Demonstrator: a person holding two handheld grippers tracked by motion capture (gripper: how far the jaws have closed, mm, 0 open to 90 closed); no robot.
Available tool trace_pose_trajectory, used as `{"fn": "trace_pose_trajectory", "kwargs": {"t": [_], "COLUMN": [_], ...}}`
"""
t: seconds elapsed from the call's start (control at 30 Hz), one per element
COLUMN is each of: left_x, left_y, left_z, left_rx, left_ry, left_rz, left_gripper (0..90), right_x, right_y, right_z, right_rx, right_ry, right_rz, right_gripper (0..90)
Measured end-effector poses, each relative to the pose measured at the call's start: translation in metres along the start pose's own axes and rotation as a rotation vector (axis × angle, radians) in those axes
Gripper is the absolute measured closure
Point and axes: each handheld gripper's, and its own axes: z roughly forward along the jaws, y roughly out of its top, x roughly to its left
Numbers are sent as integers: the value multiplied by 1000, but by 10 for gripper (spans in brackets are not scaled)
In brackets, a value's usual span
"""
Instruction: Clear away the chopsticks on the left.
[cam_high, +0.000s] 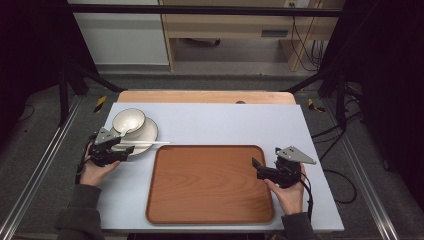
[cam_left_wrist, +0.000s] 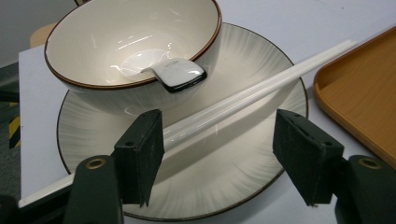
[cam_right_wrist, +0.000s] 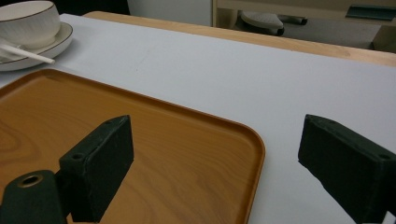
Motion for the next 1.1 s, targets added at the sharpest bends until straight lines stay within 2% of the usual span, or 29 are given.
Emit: {"fn": "trace_pose_trajectory", "kwargs": {"t": [0.13, 0.37, 0.7, 0.9, 1.1], "left_x": [2, 2, 1, -1, -2], "left_y": [-1, 0, -1, -2, -2], "left_z": [3, 9, 6, 6, 5], "left_rx": [-16, 9, 32, 68, 75], "left_ry": [1, 15, 16, 15, 7], "left_rz": [4, 30, 22, 40, 23], "left_gripper": [368, 395, 467, 539, 586], "right_x": [1, 1, 0, 0, 0], "right_y": [0, -1, -1, -1, -1], "right_z": [1, 1, 1, 0, 0], "right_rx": [7, 7, 8, 8, -1], "right_ry": [3, 1, -4, -2, 0], "right_rz": [-7, -7, -13, -9, -8], "right_gripper": [104, 104, 104, 105, 105]}}
